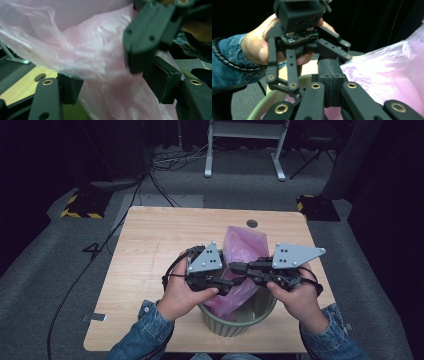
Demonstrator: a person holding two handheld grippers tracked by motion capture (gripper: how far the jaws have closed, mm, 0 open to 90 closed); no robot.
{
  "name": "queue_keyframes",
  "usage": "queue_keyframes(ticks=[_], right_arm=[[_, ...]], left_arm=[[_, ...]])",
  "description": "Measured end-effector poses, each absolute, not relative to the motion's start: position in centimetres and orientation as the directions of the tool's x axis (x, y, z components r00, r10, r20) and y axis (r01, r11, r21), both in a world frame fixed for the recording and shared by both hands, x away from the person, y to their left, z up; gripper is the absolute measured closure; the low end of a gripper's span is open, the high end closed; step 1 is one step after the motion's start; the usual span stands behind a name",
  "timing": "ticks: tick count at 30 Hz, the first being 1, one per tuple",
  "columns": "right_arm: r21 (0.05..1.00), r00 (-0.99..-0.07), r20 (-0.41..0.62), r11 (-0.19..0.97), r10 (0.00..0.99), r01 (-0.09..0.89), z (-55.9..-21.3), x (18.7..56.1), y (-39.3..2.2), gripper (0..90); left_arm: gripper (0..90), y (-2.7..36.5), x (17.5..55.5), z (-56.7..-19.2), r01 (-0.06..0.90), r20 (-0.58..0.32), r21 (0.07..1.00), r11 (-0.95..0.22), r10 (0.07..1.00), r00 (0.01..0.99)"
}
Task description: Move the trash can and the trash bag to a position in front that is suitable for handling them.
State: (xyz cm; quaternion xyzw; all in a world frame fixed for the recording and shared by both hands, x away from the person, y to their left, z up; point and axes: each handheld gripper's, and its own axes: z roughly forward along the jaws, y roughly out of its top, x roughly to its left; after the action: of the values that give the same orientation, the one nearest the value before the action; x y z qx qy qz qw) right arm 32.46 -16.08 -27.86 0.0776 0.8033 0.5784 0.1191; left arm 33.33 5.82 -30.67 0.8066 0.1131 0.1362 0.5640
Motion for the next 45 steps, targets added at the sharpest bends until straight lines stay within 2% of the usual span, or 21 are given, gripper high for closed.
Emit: queue_keyframes(ticks=[3, 6, 12, 16, 17, 18, 19, 22, 31, 38, 45], right_arm=[[0.947, -0.963, -0.099, 0.320, 0.251, -0.014, -27.8, 32.3, -15.9, 90.0], [0.950, -0.964, -0.086, 0.311, 0.252, -0.003, -27.8, 32.3, -16.0, 90.0], [0.956, -0.970, -0.009, 0.285, 0.243, 0.062, -28.2, 32.9, -16.4, 88.1], [0.963, -0.973, 0.038, 0.251, 0.229, 0.097, -28.5, 33.4, -16.7, 84.8], [0.964, -0.972, 0.031, 0.250, 0.234, 0.091, -28.4, 33.4, -16.7, 81.9], [0.965, -0.970, 0.025, 0.246, 0.242, 0.086, -28.3, 33.3, -16.8, 72.5], [0.966, -0.972, 0.047, 0.236, 0.232, 0.103, -28.2, 33.2, -16.9, 60.8], [0.968, -0.958, -0.015, 0.243, 0.286, 0.057, -27.8, 32.9, -17.1, 58.3], [0.973, -0.926, -0.062, 0.228, 0.372, 0.027, -26.9, 33.1, -19.4, 52.8], [0.966, -0.864, -0.120, 0.258, 0.489, 0.012, -26.9, 33.4, -21.8, 51.1], [0.963, -0.788, -0.167, 0.270, 0.592, 0.000, -26.7, 33.9, -23.4, 50.8]], left_arm=[[36.5, 6.1, 33.3, -30.6, 0.027, 0.085, 0.948, -0.317, 0.333, 0.939], [45.8, 6.1, 33.0, -30.5, 0.015, 0.091, 0.947, -0.320, 0.313, 0.945], [66.9, 5.5, 32.3, -30.2, -0.070, 0.189, 0.914, -0.400, 0.267, 0.945], [68.0, 5.6, 32.2, -30.0, -0.072, 0.203, 0.906, -0.416, 0.280, 0.938], [68.4, 5.6, 32.3, -30.1, -0.063, 0.198, 0.905, -0.420, 0.286, 0.937], [74.0, 5.9, 32.4, -30.2, -0.060, 0.208, 0.899, -0.433, 0.304, 0.930], [84.1, 6.2, 32.6, -30.2, -0.043, 0.184, 0.909, -0.415, 0.307, 0.934], [88.8, 6.9, 33.0, -30.2, -0.008, 0.131, 0.929, -0.369, 0.311, 0.941], [89.9, 7.6, 33.0, -29.9, -0.006, 0.139, 0.928, -0.371, 0.332, 0.933], [89.9, 8.2, 33.8, -30.4, 0.025, 0.120, 0.926, -0.376, 0.355, 0.927], [89.9, 7.8, 33.8, -30.6, 0.016, 0.122, 0.924, -0.381, 0.337, 0.934]])
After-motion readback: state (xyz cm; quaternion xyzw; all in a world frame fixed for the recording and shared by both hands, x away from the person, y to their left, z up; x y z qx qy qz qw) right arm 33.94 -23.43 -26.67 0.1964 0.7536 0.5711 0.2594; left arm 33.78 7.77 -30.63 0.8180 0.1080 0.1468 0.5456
